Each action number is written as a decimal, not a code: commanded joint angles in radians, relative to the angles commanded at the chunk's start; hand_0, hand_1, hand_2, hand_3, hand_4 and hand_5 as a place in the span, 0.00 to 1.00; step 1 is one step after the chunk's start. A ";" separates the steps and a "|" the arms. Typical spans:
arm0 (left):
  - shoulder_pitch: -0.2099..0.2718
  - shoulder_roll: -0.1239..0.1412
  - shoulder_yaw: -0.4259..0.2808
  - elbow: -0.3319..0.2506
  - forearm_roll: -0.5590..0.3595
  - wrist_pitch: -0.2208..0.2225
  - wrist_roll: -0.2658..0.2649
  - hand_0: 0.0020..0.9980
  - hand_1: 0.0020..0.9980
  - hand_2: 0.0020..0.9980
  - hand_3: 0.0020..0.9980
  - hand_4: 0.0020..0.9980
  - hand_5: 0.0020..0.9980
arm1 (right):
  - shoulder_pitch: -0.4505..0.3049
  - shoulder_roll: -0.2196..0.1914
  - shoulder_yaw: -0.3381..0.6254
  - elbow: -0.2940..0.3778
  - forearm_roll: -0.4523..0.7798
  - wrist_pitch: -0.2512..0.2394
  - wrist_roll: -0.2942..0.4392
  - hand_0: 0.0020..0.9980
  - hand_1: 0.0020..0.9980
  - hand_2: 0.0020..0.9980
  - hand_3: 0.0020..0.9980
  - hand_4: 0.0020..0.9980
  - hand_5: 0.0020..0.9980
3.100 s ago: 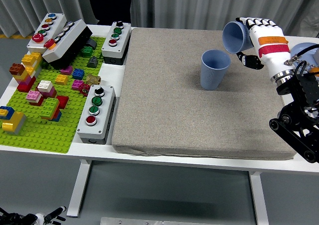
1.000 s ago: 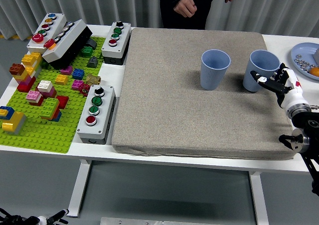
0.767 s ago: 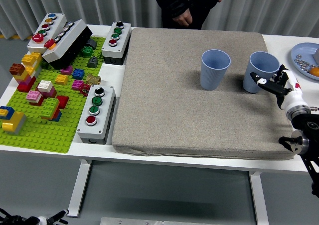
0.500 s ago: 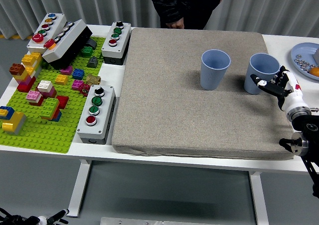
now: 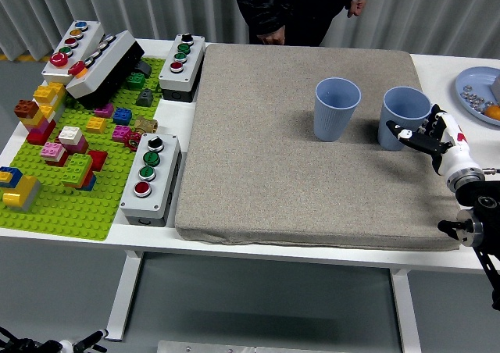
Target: Pick cup pour cup place
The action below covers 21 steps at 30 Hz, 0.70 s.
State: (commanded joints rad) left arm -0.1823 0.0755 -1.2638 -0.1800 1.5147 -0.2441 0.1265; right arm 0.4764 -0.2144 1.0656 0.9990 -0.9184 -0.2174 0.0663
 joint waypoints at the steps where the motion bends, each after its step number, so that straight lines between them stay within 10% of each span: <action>1: 0.000 0.000 0.000 0.000 0.000 0.000 0.000 0.86 0.87 0.89 0.77 0.60 1.00 | 0.000 -0.001 0.001 0.000 0.000 0.004 -0.001 0.89 0.83 0.75 0.80 0.69 0.08; 21: -0.001 0.000 0.001 0.000 -0.003 0.001 -0.001 0.86 0.87 0.89 0.77 0.60 1.00 | 0.003 -0.008 0.034 -0.005 -0.015 0.061 -0.016 0.92 0.89 0.87 0.86 0.72 0.10</action>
State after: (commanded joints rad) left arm -0.1828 0.0754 -1.2624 -0.1800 1.5117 -0.2429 0.1257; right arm 0.4795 -0.2228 1.0995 0.9937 -0.9337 -0.1567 0.0505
